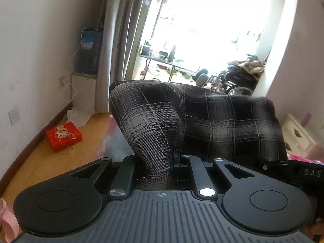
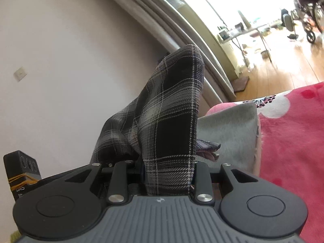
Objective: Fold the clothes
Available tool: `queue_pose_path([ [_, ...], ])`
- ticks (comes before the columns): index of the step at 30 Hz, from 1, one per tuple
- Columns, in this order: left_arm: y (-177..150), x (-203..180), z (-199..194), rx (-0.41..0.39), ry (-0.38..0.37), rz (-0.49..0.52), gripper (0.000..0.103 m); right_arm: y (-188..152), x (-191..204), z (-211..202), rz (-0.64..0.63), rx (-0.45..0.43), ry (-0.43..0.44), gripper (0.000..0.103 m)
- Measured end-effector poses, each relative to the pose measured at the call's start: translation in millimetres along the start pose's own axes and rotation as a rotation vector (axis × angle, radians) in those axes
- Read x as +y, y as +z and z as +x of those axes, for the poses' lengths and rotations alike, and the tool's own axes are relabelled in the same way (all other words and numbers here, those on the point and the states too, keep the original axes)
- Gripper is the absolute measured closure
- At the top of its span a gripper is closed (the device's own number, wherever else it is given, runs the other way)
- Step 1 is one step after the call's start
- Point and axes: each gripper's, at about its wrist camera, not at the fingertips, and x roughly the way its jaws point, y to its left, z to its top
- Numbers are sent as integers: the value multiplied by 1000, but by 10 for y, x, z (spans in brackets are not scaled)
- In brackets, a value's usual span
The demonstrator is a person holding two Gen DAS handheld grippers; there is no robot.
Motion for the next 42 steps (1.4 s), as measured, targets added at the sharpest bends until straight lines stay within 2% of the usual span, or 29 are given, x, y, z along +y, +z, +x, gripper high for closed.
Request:
queue_pose_path([
  [6,131,208,358,26,-6,-3,92,202,-235,450,94,7,-14,72],
  [13,191,282,657,91,-22,2,92,308,-519,675,207,22,-28,72],
  [18,260,373,895,123,-28,8,92,378,-677,840,233,35,-36,72],
  [20,243,439,1018,140,-30,-6,88,388,-740,905,239,42,-43,72],
  [21,215,486,1106,159,-29,-13,81,375,-812,964,247,44,-57,72],
  [22,168,532,1199,182,-9,-13,66,354,-898,1031,255,47,-74,70],
  [23,97,576,1298,209,35,-2,57,324,-996,1094,272,51,-82,67],
  [24,35,626,1371,225,78,-1,37,284,-1108,1151,297,55,-81,59],
  [25,-17,681,1410,227,121,-11,30,244,-1219,1208,321,59,-81,57],
  [27,-70,857,1374,191,127,-97,20,224,-1323,1215,345,51,-56,56],
  [29,-97,1057,1285,141,103,-208,19,231,-1350,1164,350,55,-36,53],
  [31,-88,1241,1152,92,100,-297,19,265,-1349,1057,325,56,-37,47],
  [33,-119,1397,972,46,88,-369,19,333,-1337,868,302,36,-76,34],
  [37,-375,1514,553,-11,6,-412,18,494,-1038,485,84,-67,-168,35],
  [40,-653,1497,413,5,-82,-401,17,586,-567,495,-123,-36,-173,35],
  [42,-849,1478,370,9,-115,-425,17,587,-229,739,-188,45,-156,35],
])
